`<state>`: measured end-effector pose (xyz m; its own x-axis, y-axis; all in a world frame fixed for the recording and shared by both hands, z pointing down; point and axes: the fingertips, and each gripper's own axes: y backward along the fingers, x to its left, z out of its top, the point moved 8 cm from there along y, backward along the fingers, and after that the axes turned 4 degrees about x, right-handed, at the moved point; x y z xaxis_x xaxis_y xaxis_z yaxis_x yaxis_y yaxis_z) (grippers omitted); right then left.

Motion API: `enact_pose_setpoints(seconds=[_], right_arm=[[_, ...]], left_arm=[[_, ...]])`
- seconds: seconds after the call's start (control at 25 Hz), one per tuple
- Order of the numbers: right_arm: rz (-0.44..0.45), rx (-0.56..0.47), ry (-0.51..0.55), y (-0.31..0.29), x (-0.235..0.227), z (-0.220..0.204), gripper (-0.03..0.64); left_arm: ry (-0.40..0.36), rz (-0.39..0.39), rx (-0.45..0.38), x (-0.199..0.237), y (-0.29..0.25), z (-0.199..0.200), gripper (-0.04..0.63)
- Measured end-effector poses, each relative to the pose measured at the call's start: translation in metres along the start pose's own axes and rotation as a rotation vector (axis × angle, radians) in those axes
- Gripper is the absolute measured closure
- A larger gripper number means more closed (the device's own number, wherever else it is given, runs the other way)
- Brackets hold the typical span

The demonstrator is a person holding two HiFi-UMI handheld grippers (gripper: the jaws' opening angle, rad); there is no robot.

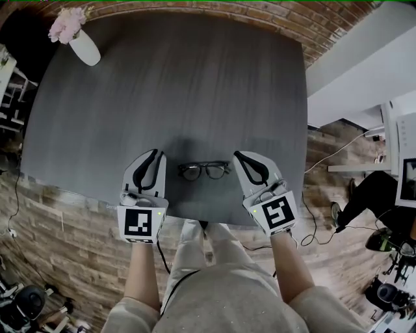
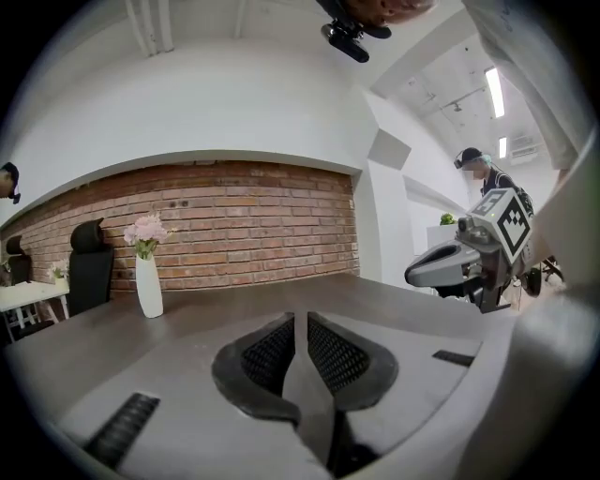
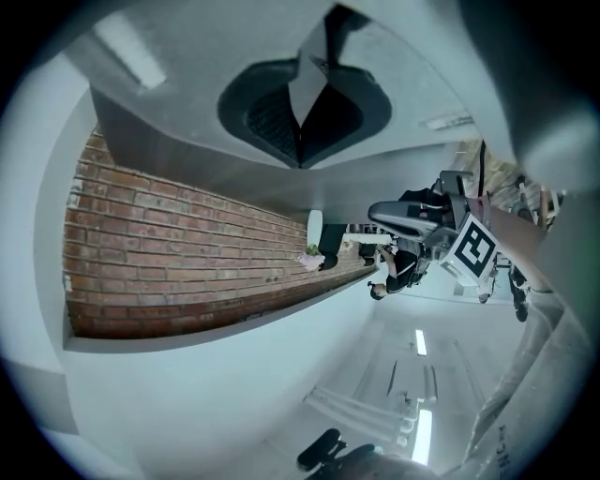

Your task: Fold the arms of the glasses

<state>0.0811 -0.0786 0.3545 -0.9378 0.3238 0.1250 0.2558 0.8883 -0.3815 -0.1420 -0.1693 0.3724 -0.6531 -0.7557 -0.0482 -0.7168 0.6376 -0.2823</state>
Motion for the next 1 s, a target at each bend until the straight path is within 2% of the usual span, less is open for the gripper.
enact_pose_setpoints(seconds=[0.16,0.6,1.0], right_arm=[[-0.022,-0.048,0.008,0.005,-0.008,0.011,0.615],[-0.035,-0.113,0.004,0.017,-0.019,0.048,0.617],[-0.06,-0.167,0.0,0.025,-0.025,0.074,0.617]], left_arm=[[0.037,0.021,-0.026,0.004,0.006,0.015,0.58],[0.095,0.065,-0.092,0.02,0.021,0.047,0.597],[0.09,0.079,-0.141,0.026,0.033,0.072,0.597]])
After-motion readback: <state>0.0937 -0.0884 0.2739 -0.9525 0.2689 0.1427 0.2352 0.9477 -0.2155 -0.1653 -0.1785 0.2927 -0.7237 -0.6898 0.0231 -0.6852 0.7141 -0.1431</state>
